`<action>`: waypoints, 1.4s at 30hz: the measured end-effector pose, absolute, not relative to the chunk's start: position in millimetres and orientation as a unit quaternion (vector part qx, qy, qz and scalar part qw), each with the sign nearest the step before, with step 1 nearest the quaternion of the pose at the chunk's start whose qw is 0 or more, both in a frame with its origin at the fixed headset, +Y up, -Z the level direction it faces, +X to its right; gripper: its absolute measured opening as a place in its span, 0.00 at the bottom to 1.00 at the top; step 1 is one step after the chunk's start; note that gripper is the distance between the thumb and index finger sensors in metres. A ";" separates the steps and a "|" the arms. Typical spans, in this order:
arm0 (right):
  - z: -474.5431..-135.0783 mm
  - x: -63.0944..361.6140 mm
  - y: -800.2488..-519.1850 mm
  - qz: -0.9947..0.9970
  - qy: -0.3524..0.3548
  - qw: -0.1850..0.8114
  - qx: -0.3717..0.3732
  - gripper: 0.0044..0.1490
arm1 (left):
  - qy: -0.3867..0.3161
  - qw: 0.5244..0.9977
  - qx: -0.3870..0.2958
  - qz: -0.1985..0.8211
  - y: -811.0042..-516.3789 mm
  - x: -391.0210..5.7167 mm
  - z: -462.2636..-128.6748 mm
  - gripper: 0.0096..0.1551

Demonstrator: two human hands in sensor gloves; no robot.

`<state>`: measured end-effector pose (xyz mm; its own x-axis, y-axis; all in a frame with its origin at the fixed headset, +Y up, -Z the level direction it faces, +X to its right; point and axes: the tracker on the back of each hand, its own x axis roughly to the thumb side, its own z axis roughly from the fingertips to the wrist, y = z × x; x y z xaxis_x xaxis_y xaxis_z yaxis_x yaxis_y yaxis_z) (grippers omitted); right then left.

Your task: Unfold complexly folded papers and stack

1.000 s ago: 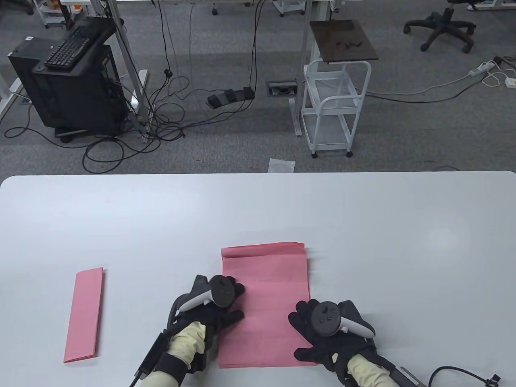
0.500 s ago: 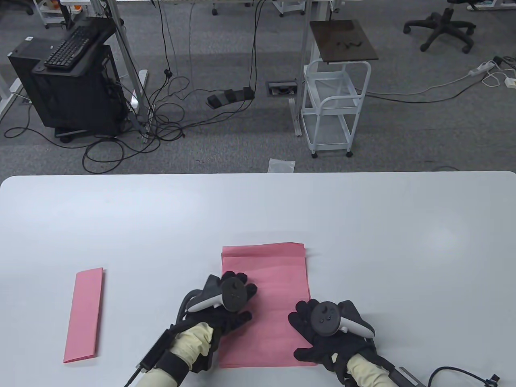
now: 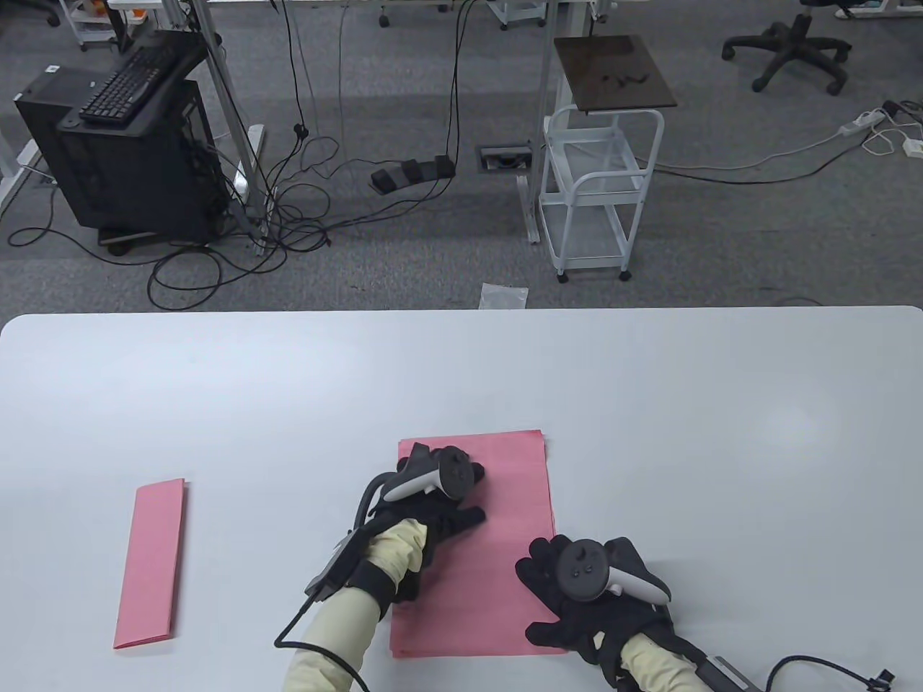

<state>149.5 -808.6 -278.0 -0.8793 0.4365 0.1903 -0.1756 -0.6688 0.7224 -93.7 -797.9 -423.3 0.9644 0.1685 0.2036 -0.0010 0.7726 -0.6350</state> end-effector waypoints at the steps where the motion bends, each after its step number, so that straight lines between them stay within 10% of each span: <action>1: -278.0 149.5 -808.6 0.896 0.369 0.171 0.176 0.50 | -0.107 0.934 -0.336 0.055 -797.7 -101.3 -429.8 0.40; 19: -277.1 144.3 -797.2 0.918 0.303 0.177 0.186 0.42 | -0.056 0.967 -0.229 0.101 -747.6 -159.0 -416.8 0.42; 34: -258.0 150.7 -740.2 0.938 0.210 0.222 0.161 0.43 | 0.254 0.942 -0.184 0.122 -739.4 -365.0 -331.4 0.49; 42: -257.4 149.4 -752.2 0.935 0.216 0.234 0.155 0.43 | 0.339 0.910 -0.221 0.086 -768.0 -402.2 -302.0 0.53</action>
